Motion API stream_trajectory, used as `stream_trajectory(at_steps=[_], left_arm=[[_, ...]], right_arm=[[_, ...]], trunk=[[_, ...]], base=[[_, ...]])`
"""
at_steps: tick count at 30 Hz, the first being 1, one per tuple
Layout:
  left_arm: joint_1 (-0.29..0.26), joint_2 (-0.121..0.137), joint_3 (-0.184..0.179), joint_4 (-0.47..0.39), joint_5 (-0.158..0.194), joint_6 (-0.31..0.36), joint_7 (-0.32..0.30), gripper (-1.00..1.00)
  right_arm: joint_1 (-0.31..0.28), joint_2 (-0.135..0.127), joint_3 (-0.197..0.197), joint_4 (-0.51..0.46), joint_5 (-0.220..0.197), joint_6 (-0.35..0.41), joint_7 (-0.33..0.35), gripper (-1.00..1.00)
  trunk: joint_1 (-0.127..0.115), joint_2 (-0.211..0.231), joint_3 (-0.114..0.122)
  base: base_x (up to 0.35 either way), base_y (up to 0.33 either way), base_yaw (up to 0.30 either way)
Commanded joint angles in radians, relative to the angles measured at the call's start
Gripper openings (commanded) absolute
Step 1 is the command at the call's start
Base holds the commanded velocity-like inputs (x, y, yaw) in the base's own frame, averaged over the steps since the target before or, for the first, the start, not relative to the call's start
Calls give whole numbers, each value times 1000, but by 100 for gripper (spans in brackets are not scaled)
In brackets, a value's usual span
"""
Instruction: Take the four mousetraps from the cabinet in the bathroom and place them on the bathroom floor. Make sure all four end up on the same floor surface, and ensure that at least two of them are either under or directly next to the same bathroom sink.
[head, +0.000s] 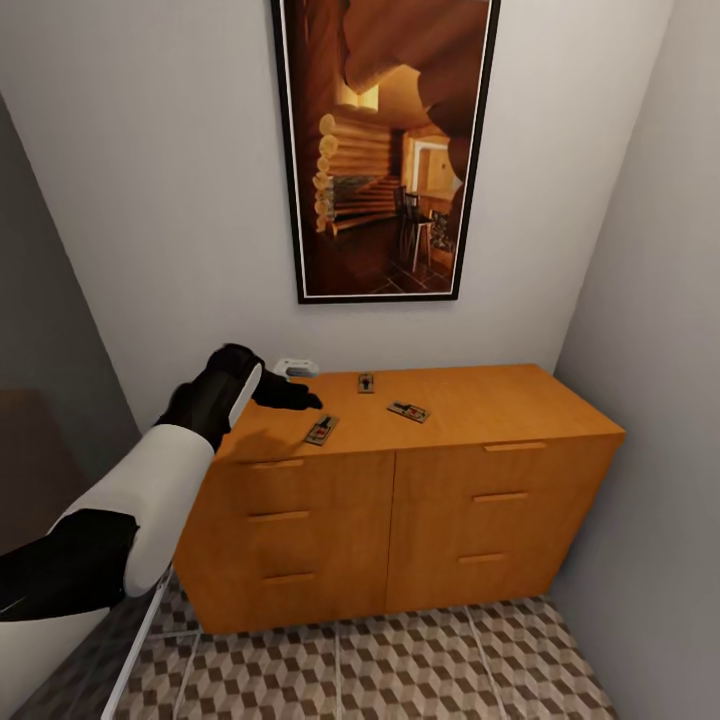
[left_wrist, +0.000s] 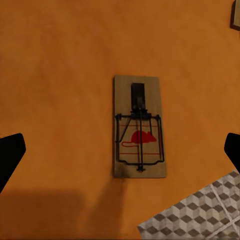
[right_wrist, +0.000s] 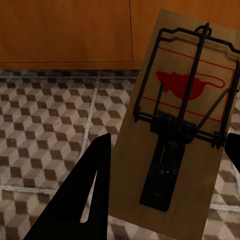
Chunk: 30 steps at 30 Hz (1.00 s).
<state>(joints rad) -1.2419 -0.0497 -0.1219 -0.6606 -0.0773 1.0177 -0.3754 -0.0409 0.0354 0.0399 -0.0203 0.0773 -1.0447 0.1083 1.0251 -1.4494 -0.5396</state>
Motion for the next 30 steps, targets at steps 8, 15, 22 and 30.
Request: stream_trajectory(at_steps=[8, 15, 22, 30], left_arm=[[-1, 0, -28, 3, -9, 3, -5, 100], [-1, 1, -30, 3, -9, 2, -5, 100], [-1, 0, -30, 3, -13, -1, -3, 100], [-1, 0, -30, 4, -61, -3, -2, 100]], right_arm=[[-1, 0, 3, 0, -2, -2, 2, -100], [-1, 0, 3, 0, -2, -2, 2, -100], [-1, 0, 3, 0, -2, -2, 2, -100], [-1, 0, 3, 0, -2, -2, 2, -100]], trunk=[[0, -1, -8], [0, -1, -9], [0, -1, -9], [0, -1, -9]], base=[[0, 0, 0], [0, 0, 0], [0, 0, 0], [0, 0, 0]])
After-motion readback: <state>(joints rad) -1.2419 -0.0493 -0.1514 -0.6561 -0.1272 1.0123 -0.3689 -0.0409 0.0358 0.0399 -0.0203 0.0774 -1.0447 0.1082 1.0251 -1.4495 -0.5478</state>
